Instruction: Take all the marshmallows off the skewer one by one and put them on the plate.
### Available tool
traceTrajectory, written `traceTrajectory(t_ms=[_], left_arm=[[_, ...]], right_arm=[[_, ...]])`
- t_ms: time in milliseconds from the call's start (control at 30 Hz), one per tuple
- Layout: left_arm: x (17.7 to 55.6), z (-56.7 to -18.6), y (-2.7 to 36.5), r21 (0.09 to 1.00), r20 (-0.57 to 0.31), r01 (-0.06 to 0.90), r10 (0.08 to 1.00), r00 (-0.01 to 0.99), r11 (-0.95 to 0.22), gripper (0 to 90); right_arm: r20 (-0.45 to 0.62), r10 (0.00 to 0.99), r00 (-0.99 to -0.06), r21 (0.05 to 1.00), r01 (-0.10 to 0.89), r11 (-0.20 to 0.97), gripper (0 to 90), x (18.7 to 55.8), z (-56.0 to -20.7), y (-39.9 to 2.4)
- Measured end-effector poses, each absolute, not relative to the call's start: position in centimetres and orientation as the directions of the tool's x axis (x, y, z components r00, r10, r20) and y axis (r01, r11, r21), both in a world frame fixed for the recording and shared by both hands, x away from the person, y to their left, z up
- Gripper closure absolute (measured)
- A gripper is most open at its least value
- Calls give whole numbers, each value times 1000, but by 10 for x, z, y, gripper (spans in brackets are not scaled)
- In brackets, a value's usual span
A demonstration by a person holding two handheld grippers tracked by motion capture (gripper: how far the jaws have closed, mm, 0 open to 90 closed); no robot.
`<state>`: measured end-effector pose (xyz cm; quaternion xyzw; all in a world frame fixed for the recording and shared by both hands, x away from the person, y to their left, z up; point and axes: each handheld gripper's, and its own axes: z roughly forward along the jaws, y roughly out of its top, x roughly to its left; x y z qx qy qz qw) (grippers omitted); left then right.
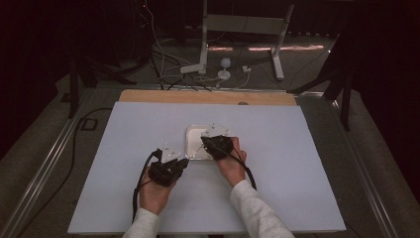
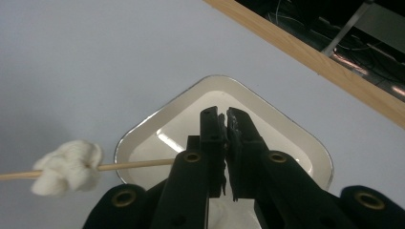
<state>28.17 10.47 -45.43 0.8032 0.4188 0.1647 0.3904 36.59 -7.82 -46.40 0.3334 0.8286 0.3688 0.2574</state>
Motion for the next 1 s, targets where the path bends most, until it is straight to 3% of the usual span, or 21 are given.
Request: traceTrajectory(t_ms=[133,200,267,333,1000], left_arm=[[281,-453,104,759,-55,546,800,598,-355,900],[280,-451,105,757,-56,547,799,599,-358,900],[276,-444,114,771,-65,539,802,594,-338,900],[276,-442,117,777,-72,539,804,590,-326,900],[281,-452,103,766,-77,540,784,616,-349,900]], right_arm=[[-184,750,-635,782,367,503,870,368,-465,-80],[-232,778,-583,774,373,511,875,371,-467,-83],[-161,820,-549,789,427,441,874,380,-468,-98],[-88,824,-560,802,451,392,868,384,-466,-111],[74,777,-626,830,470,300,831,382,-460,-118]])
